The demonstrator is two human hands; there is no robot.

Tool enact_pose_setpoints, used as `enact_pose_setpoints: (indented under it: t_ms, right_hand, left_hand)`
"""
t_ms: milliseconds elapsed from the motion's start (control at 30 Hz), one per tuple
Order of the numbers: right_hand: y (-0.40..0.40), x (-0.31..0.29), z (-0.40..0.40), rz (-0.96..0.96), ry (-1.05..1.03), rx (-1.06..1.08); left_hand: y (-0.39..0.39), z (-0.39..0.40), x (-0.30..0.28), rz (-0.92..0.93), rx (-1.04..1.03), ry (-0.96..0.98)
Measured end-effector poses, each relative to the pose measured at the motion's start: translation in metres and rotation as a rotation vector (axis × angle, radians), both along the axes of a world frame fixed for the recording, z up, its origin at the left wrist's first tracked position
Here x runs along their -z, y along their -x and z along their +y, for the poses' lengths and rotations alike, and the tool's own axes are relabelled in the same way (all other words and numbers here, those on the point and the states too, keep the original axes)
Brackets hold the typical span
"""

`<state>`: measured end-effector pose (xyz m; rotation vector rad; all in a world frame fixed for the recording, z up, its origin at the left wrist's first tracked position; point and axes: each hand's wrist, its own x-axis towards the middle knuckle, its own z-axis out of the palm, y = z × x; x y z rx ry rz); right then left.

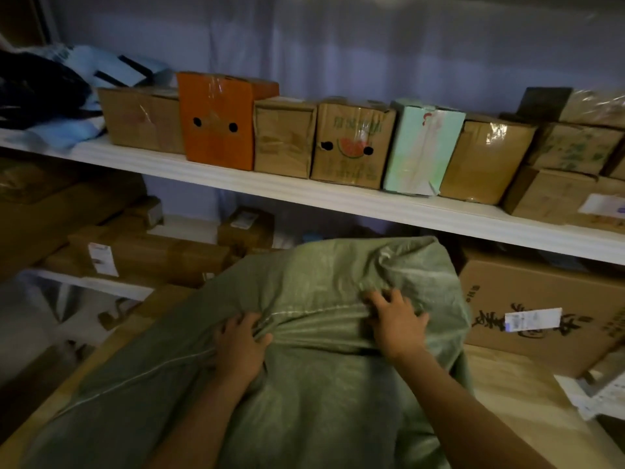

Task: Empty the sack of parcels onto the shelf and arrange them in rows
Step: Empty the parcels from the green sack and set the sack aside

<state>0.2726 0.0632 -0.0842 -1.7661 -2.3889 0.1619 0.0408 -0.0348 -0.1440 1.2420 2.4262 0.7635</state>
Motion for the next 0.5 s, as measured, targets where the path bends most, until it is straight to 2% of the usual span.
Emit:
enact_pose_setpoints:
  t_ms: [133,167,300,400,500]
  right_hand:
    - [-0.024,0.008,0.004,0.175,0.004,0.157]
    - [-0.029,0.007,0.006,0.235,-0.011,0.200]
    - [-0.033,-0.026,0.021,0.663,-0.035,0.233]
    - [-0.024,-0.084,0.036,0.955,-0.109,0.146]
    - [-0.024,-0.117,0.044,1.166,-0.096,0.101]
  left_hand:
    - [-0.024,0.024,-0.010,-0.030,0.055,-0.114]
    - [-0.029,0.032,-0.016,-0.098,0.071,-0.134]
    - [-0.048,0.060,-0.067,-0.605,0.096,-0.351]
    - [-0.048,0.083,-0.109,-0.829,0.144,-0.527]
    - [-0.047,0.095,-0.131,-1.018,0.209,-0.601]
